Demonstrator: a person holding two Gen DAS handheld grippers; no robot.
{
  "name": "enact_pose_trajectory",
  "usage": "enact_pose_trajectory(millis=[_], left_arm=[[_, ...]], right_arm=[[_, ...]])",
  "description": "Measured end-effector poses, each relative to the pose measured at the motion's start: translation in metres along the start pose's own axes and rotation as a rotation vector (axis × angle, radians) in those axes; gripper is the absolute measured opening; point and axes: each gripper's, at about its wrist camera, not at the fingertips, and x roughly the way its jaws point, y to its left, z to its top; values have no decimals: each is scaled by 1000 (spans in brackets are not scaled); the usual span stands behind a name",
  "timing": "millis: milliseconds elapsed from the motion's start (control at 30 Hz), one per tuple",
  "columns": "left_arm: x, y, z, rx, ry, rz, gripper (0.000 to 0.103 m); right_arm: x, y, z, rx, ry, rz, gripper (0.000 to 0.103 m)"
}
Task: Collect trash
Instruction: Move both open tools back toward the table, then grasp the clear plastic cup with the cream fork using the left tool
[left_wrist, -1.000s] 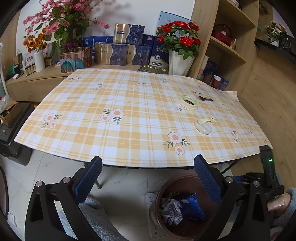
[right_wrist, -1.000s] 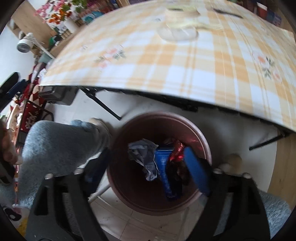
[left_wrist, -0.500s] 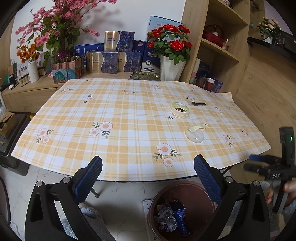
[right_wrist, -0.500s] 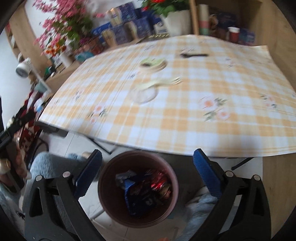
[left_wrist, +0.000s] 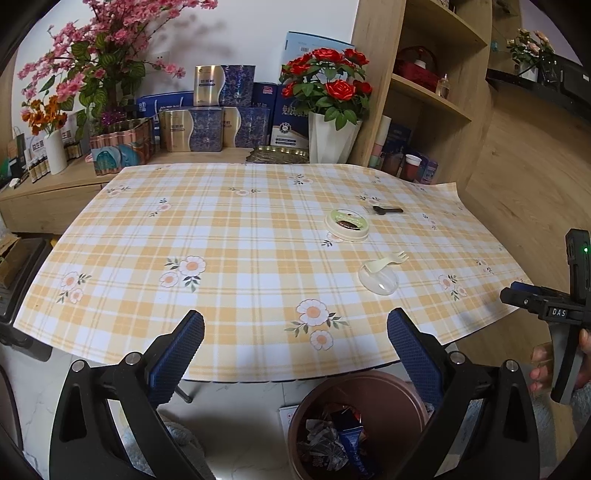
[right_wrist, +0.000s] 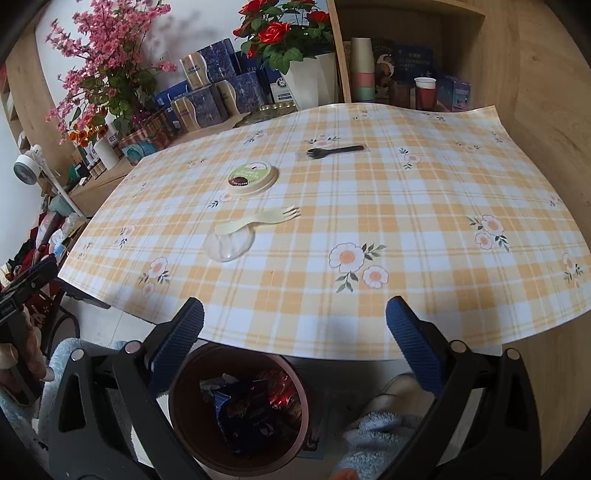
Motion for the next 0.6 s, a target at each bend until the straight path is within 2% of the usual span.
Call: enact_pose_trajectory(millis=[267,467,600], left_arm=[[25,-18,8,41,30,-14,97],[51,-35,13,86,72,-41,97],[75,-52,16,124,117,-68,97]], right_arm=[[12,-16,12,33,11,56,97],[28,-16,22,-48,5,-34,97],[38,-22,28,-39,8,-31,97]])
